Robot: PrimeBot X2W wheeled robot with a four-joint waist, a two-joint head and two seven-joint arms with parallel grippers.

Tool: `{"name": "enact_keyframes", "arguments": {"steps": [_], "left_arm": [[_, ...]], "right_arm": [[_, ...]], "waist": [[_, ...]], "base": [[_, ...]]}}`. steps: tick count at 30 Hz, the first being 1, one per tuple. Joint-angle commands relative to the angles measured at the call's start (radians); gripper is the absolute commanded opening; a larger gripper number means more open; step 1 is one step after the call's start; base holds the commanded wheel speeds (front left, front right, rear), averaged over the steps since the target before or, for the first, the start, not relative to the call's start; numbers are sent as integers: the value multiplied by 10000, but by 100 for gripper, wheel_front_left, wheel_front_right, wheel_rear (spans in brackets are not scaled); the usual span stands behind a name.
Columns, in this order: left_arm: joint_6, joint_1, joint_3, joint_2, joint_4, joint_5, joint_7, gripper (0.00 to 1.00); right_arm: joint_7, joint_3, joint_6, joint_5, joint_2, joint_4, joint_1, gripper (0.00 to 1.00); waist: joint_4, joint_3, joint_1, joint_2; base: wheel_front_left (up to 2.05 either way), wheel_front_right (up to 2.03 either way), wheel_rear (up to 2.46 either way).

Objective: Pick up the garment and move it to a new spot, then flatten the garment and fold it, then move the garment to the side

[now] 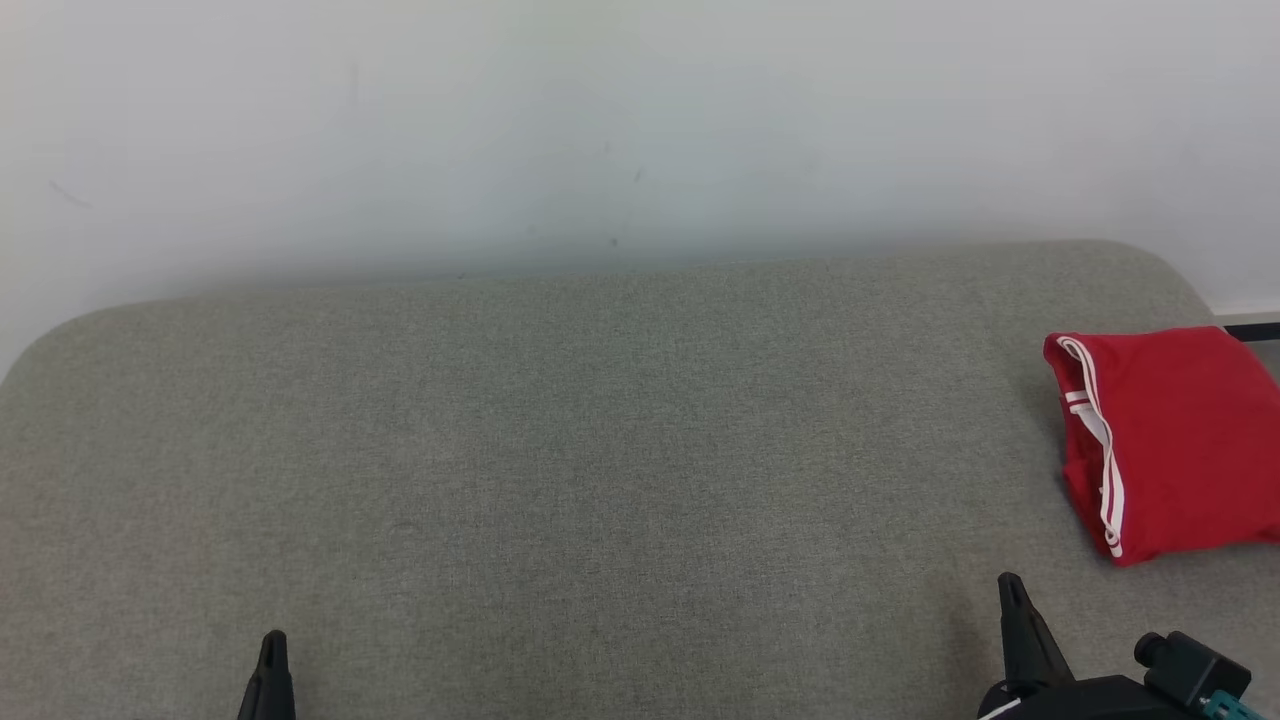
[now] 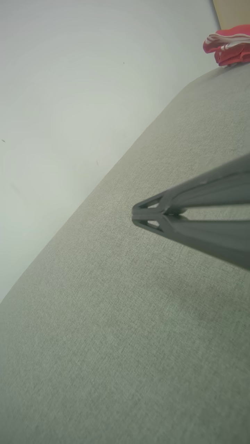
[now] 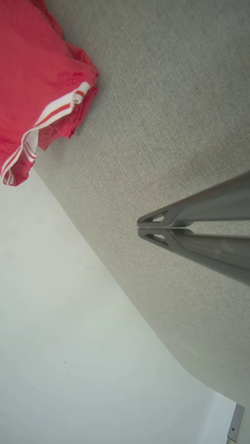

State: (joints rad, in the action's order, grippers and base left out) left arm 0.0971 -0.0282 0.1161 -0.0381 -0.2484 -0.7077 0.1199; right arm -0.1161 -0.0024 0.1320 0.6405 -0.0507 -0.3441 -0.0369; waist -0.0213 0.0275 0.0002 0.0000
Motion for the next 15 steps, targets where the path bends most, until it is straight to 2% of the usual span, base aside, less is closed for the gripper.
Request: {"name": "enact_keyframes", "arguments": {"steps": [1, 15], "left_arm": [[37, 270, 9, -73, 139, -458, -95, 0], [94, 511, 4, -88, 126, -2174, -546, 0]], "right_arm": [[83, -77, -6, 455, -2, 192, -250, 0], [528, -290, -9, 2297, -1, 363, -359, 0]], "waist": [[5, -6, -1, 0], [34, -48, -1, 0]], "base": [[0, 0, 0], [0, 0, 0]]}}
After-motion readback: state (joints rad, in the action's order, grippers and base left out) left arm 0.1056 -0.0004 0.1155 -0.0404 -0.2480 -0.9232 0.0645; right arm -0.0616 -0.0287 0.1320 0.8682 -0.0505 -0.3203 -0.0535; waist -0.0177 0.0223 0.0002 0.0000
